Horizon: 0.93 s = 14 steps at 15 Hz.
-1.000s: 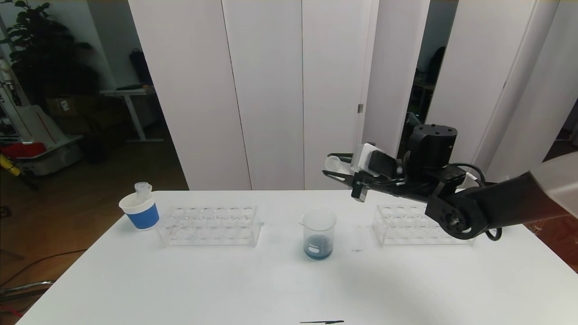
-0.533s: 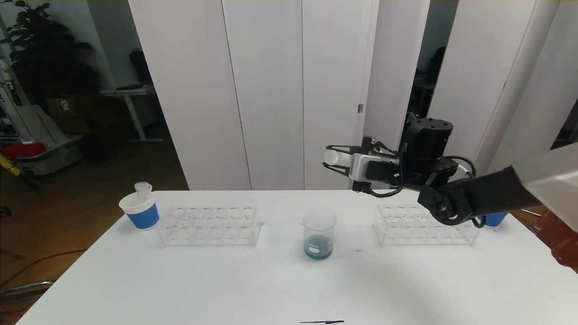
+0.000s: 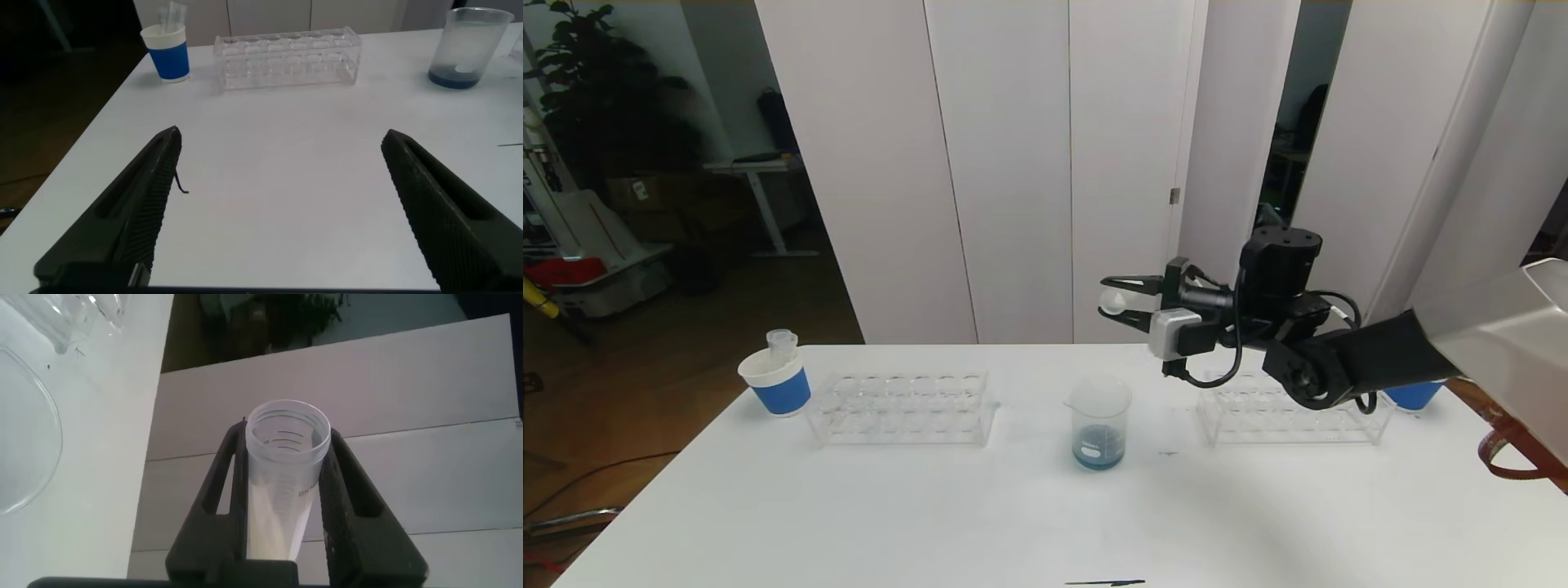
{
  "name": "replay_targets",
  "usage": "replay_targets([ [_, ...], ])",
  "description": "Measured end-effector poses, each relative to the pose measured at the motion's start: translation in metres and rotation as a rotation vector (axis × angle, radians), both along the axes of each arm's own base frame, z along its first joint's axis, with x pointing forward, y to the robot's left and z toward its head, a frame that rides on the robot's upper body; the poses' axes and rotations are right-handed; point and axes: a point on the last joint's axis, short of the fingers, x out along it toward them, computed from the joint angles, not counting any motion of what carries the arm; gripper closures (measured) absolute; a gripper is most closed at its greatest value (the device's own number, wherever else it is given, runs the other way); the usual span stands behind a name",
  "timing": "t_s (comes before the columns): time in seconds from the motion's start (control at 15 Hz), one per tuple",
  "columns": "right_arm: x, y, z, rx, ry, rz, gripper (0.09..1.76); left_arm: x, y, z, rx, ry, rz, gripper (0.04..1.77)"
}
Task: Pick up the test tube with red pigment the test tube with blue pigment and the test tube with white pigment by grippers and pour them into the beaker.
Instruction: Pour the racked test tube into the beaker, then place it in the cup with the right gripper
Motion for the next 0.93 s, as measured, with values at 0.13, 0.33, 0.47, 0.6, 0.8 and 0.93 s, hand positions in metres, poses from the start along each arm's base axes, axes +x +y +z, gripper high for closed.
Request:
replay_targets([
  [0.13, 0.001, 0.000, -0.003, -0.015, -0.026, 0.006, 1.27, 0.000, 0.000, 0.000, 0.000, 0.000, 0.000, 0.06],
  [0.33, 0.005, 0.000, -0.001, -0.037, -0.094, 0.006, 1.27, 0.000, 0.000, 0.000, 0.000, 0.000, 0.000, 0.06],
  [0.47, 0.005, 0.002, -0.002, -0.050, -0.128, 0.011, 1.27, 0.000, 0.000, 0.000, 0.000, 0.000, 0.000, 0.06],
  [0.6, 0.006, 0.006, -0.003, -0.053, -0.139, 0.017, 1.27, 0.000, 0.000, 0.000, 0.000, 0.000, 0.000, 0.06],
  [0.8, 0.008, 0.008, -0.004, -0.069, -0.187, 0.027, 1.27, 0.000, 0.000, 0.000, 0.000, 0.000, 0.000, 0.06],
  [0.93, 0.011, 0.007, -0.005, -0.078, -0.213, 0.033, 1.27, 0.000, 0.000, 0.000, 0.000, 0.000, 0.000, 0.06],
])
